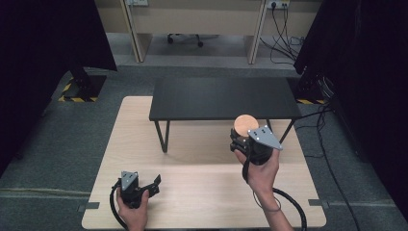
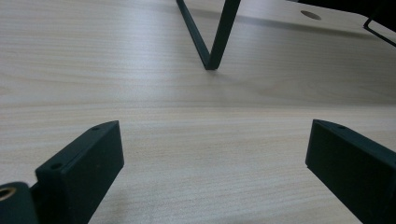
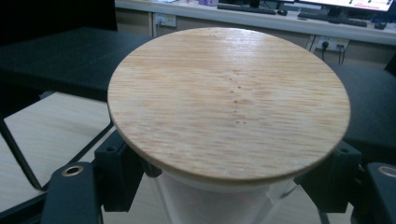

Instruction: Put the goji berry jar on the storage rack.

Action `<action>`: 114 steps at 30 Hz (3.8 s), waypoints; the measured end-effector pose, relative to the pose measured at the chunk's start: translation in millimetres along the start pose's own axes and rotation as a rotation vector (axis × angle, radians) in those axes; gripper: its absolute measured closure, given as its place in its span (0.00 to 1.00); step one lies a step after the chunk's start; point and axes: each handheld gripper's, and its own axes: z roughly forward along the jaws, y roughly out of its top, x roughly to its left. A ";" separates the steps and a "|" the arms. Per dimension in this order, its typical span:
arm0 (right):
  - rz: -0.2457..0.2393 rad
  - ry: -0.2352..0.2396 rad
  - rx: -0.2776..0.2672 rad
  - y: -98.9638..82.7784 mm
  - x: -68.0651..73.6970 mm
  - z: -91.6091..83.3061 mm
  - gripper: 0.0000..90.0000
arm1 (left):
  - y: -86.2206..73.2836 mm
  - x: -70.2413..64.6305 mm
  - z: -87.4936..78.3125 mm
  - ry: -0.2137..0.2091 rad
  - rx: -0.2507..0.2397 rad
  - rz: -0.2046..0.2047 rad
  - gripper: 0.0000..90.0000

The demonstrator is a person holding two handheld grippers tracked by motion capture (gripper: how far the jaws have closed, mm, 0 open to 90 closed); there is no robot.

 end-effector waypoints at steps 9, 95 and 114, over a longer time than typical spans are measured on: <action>-0.003 -0.035 -0.022 36.2 -9.0 13.9 0.29 | 0.3 0.2 0.2 -0.002 0.002 0.001 0.04; 0.082 0.034 -0.078 21.3 -37.1 40.4 0.01 | 0.4 0.4 0.5 -0.006 0.002 0.006 0.04; 0.060 0.054 -0.103 -4.9 -29.7 4.7 0.01 | 0.3 -0.1 0.4 -0.005 0.001 0.006 0.04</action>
